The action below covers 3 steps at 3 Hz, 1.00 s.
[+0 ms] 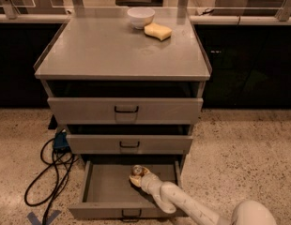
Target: Place orange can into bottom drawer
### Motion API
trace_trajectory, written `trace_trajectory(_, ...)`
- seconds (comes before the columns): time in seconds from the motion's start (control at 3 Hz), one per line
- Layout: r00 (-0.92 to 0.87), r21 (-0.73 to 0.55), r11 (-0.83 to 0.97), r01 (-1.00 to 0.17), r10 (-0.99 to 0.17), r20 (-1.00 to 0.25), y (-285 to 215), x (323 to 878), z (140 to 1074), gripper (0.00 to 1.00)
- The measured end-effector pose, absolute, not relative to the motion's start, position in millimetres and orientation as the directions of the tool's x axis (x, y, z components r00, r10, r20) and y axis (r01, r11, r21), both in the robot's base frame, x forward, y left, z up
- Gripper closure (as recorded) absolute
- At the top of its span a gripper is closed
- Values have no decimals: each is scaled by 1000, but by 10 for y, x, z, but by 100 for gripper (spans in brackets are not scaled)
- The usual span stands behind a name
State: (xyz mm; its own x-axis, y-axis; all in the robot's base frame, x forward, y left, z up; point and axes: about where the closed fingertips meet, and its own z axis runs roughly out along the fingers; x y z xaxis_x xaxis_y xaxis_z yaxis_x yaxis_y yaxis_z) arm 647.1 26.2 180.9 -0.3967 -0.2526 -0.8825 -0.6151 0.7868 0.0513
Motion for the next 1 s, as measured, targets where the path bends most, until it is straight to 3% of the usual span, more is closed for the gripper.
trace_trajectory(1.0,-397,51,787,-615,-253,-883,263,6470,1809,35)
